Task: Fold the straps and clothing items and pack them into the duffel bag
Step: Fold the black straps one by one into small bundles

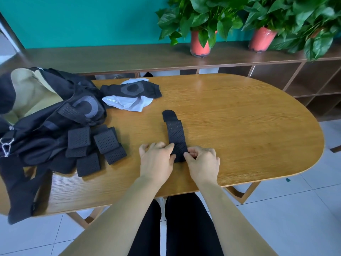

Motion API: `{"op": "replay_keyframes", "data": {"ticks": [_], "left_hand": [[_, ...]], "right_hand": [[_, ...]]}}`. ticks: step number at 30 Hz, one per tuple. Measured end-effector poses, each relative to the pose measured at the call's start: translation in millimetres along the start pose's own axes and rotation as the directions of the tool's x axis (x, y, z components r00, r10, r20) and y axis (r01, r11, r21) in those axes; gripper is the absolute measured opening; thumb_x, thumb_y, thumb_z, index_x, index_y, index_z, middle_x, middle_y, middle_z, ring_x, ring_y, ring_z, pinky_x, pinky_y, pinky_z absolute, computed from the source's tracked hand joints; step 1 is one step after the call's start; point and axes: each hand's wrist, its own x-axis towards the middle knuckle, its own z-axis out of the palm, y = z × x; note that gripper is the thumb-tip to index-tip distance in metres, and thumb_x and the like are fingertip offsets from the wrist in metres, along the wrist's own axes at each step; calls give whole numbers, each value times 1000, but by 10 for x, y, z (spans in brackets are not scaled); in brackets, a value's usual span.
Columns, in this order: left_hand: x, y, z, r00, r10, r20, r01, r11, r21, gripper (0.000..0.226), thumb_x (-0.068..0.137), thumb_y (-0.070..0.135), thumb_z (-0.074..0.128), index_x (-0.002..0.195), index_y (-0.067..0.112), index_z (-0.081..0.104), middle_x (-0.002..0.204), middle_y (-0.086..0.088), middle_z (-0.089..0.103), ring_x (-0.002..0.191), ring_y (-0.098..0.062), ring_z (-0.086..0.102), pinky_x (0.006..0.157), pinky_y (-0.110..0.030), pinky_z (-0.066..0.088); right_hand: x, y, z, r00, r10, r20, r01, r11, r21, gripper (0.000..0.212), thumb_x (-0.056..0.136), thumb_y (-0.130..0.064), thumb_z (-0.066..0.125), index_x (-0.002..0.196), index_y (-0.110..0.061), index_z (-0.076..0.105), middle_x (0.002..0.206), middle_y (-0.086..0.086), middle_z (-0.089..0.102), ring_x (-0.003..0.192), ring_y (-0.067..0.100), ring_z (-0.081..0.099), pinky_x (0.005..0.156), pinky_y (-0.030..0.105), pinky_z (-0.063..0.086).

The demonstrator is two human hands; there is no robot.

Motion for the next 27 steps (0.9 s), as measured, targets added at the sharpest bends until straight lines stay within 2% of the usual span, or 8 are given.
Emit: {"op": "replay_keyframes", "data": {"ticks": [3, 5, 12, 14, 17, 21, 24, 27], "left_hand": [[-8, -37, 104, 993, 78, -92, -83, 996, -45, 35, 79, 18, 75, 114, 21, 70, 107, 0, 61, 97, -23, 60, 94, -49, 36], [-6, -38, 138, 987, 123, -100, -131, 989, -71, 33, 77, 10, 77, 109, 17, 72, 110, -2, 64, 96, -25, 63, 91, -48, 42], [-16, -29, 141, 984, 168, -64, -170, 985, -26, 24, 81, 11, 72, 104, 17, 74, 112, 0, 69, 99, -24, 66, 89, -44, 45], [-15, -17, 119, 985, 169, -39, -170, 985, -9, 24, 86, 14, 67, 109, 18, 72, 119, 1, 67, 106, -24, 62, 94, -44, 41], [-9, -1, 46, 982, 182, 54, -183, 983, 9, 34, 95, 30, 51, 126, 22, 63, 137, 6, 55, 125, -17, 48, 107, -38, 24], [61, -36, -84, 961, 225, 161, -231, 973, 22, 46, 92, 49, 48, 133, 30, 55, 145, 12, 45, 132, -11, 38, 109, -34, 9], [103, -99, -161, 933, 277, 230, -291, 956, 30, 44, 94, 50, 47, 131, 30, 56, 143, 13, 47, 131, -9, 39, 107, -33, 4], [24, -181, -204, 914, 351, 204, -353, 935, -27, 37, 96, 49, 40, 118, 32, 65, 130, 17, 58, 121, -4, 48, 106, -33, 9]], "right_hand": [[-2, 5, 1, 1000, -11, -12, 11, 1000, -9, 20, 89, -37, 60, 105, -28, 69, 91, -13, 67, 107, 10, 43, 80, 27, 25], [-7, 7, 9, 1000, -16, -25, 16, 1000, -8, 21, 89, -36, 60, 106, -27, 70, 91, -12, 67, 108, 11, 44, 79, 27, 23], [-33, 19, 46, 996, -53, -67, 49, 997, -65, 27, 89, -36, 61, 112, -25, 68, 96, -9, 67, 110, 14, 44, 78, 28, 25], [-35, 27, 46, 996, -54, -66, 49, 996, -72, 27, 89, -37, 61, 113, -25, 67, 97, -9, 67, 109, 14, 43, 78, 28, 26], [-35, 28, 46, 997, -50, -63, 45, 996, -82, 28, 89, -37, 60, 115, -26, 67, 99, -10, 66, 110, 15, 43, 80, 29, 28], [-16, 23, -7, 999, -43, -1, 42, 999, -3, 33, 87, -31, 60, 121, -31, 61, 103, -13, 63, 112, 13, 41, 84, 27, 27], [-45, 102, -127, 968, -226, 109, 214, 970, 113, 49, 79, -16, 58, 127, -27, 58, 126, -12, 54, 118, 11, 35, 96, 27, 30], [-113, 181, -229, 861, -465, 206, 471, 882, 21, 54, 75, -13, 52, 128, -23, 59, 134, -14, 52, 126, 7, 31, 97, 28, 29]]}}
